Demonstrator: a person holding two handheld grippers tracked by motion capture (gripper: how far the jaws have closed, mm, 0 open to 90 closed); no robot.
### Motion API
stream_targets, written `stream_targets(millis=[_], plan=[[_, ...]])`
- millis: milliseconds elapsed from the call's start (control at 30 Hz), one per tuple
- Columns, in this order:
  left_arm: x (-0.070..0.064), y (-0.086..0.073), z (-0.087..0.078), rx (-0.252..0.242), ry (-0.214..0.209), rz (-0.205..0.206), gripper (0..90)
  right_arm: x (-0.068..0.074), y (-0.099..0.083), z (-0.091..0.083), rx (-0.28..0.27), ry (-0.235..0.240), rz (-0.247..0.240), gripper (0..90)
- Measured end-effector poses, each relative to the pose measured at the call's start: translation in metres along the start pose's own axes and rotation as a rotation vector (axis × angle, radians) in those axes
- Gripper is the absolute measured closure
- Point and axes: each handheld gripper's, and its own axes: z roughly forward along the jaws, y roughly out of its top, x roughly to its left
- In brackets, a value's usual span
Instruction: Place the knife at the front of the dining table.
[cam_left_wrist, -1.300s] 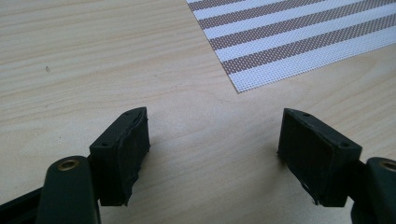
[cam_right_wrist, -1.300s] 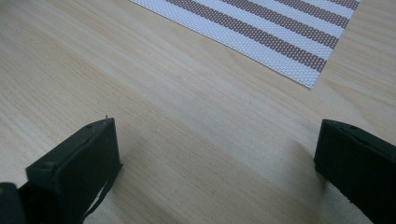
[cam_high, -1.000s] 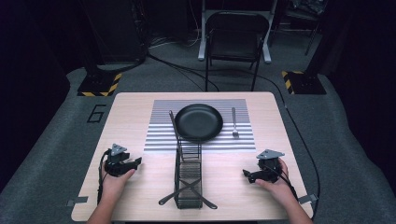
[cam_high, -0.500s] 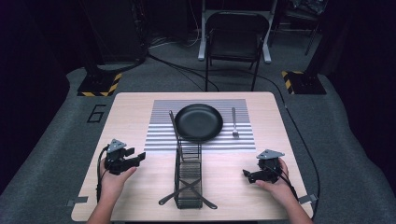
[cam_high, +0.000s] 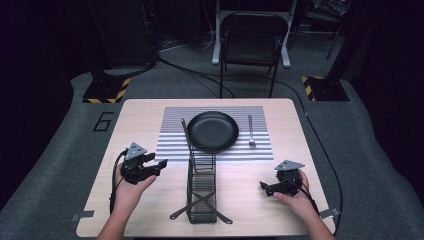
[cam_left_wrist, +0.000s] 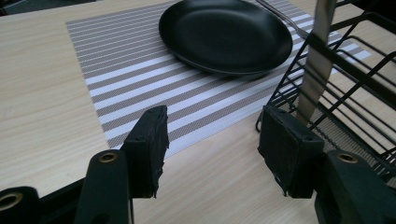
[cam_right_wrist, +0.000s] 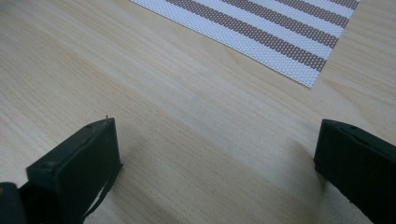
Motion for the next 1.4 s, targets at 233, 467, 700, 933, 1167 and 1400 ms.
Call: stream_targets(millis=[233,467,700,933,1167,1400], plan=[[-0.009,0.014,0.004,0.003,-0.019,0.014,43.6,0.0,0.0,0.0,0.001,0.0,0.0,0.0],[-0.015,0.026,0.005,0.002,-0.033,0.007,45.0,0.0,0.0,0.0,-0.001,-0.002,-0.001,0.0],[-0.019,0.039,0.004,-0.004,-0.047,0.007,48.8,0.0,0.0,0.0,-0.001,-0.002,0.0,0.0],[-0.027,0.052,0.005,-0.016,-0.055,0.015,48.0,0.0,0.0,0.0,-0.001,-0.002,0.0,0.0],[-0.032,0.061,0.01,-0.02,-0.079,0.017,48.3,0.0,0.0,0.0,-0.001,-0.002,0.0,0.0],[-0.038,0.065,0.016,-0.028,-0.09,0.009,49.9,0.0,0.0,0.0,-0.001,-0.002,-0.001,0.0]])
